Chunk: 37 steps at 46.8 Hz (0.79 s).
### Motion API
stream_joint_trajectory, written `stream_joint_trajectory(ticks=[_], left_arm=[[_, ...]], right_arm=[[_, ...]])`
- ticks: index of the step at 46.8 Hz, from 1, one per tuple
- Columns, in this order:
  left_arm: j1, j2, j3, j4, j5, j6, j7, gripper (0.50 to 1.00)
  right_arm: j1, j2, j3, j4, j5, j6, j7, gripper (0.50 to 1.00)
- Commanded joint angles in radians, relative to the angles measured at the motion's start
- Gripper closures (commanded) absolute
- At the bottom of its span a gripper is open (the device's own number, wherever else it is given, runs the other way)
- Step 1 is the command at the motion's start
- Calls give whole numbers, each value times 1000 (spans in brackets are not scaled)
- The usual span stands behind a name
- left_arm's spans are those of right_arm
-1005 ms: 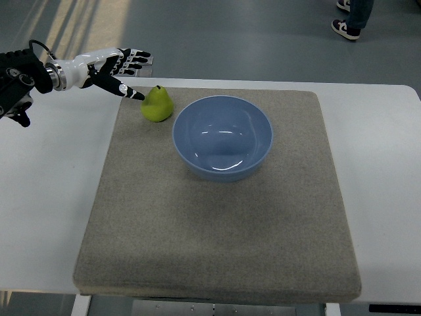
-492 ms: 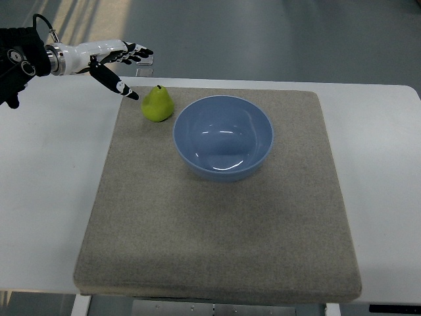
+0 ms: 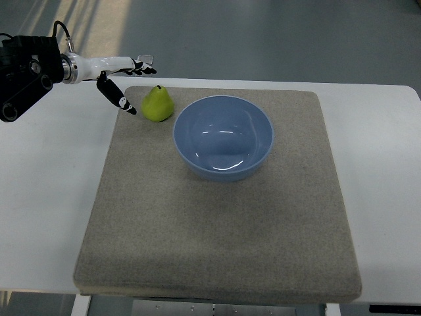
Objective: Place pear in bowl with left hand
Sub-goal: 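Open the left hand fingers and position them around the pear, then close the left hand on the pear and lift it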
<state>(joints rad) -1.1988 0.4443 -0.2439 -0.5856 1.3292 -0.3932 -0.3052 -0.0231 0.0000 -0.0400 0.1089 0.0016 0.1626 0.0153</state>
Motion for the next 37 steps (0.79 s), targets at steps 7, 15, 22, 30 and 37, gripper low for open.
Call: stream_joint_trajectory(ticks=[7, 15, 22, 30, 37], left_arm=[[13, -62, 55, 30, 12, 114, 3, 506], [41, -130, 98, 99, 13, 240, 3, 506], [56, -141, 101, 102, 15, 249, 3, 506], [62, -153, 118, 104, 13, 258, 3, 506], [62, -159, 118, 102, 13, 260, 1, 525]], right_arm=[[0, 0, 0, 0, 0, 0, 0, 574], [0, 0, 0, 0, 0, 0, 0, 574], [0, 0, 0, 0, 0, 0, 0, 576], [0, 0, 0, 0, 0, 0, 0, 574], [0, 0, 0, 0, 0, 0, 0, 574]])
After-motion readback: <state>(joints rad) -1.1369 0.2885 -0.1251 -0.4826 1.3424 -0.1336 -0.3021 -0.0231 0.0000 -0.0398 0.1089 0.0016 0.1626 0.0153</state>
